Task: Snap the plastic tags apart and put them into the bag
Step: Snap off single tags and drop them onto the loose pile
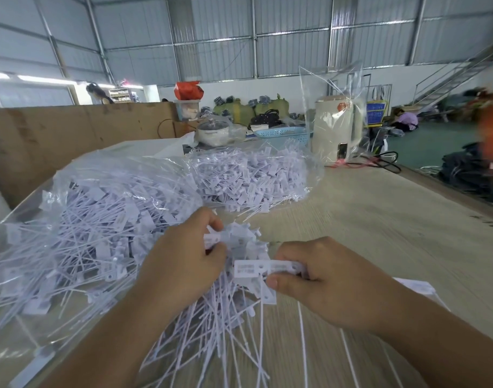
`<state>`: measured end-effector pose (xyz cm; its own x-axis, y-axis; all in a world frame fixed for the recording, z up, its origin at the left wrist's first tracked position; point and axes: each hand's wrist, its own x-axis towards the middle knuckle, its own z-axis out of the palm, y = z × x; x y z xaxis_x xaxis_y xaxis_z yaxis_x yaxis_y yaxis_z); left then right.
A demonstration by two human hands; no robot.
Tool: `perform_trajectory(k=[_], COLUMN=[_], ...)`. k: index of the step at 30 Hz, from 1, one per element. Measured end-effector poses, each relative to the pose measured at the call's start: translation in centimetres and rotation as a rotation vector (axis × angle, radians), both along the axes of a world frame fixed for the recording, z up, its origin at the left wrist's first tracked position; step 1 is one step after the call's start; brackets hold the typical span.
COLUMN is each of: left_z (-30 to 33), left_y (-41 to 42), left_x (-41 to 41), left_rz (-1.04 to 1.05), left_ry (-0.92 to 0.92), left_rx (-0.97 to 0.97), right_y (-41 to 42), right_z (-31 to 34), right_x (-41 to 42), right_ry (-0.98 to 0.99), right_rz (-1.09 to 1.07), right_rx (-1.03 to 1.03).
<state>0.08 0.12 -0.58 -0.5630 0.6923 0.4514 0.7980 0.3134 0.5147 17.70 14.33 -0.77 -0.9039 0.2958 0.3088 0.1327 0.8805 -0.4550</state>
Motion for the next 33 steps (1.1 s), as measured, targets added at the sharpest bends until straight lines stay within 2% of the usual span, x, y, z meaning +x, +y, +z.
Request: perform_trajectory(k=[4, 9, 14, 20, 24, 28, 31, 33], left_z=[-0.1, -0.7, -1.0, -1.1, -0.8, -0.6, 0.1, 0.4], left_y=[0.5, 1.5, 2.0, 1.7, 1.0, 0.6, 0.3, 0.2], left_x=[-0.1, -0.3, -0.5, -0.8, -1.0, -0.7, 0.9, 2.1], left_rz=[0.039, -0.118, -0.18, -0.135, -0.134, -0.119, -0.201, -0.298], left_ry=[0.179, 0.272, 0.38, 0.353, 0.2, 0.182, 0.134, 0.051], left_rx=[-0.043, -0.054, -0.049, -0.138, -0.116, -0.044, 0.052, 0.045], right_y=[-0.3, -0.4, -0.3, -0.3, -0.2, -0.1, -0.1, -0.2], right_z=[0.1, 0.0, -0.1, -0.1, -0.1, -0.1, 0.0, 0.1], right_x=[0.1, -0.1, -0.2, -0.1, -0.1, -0.1, -0.1, -0.2], right_ry=[-0.02, -0.038, -0.038, -0.044, -0.047, -0.032, 0.016, 0.066], right_rz=[0.002, -0.019, -0.028, -0.025, -0.03, -0.034, -0.015, 0.018], right_rx=[-0.015, -0.013, -0.016, -0.021, -0.027, -0.026, -0.029, -0.03])
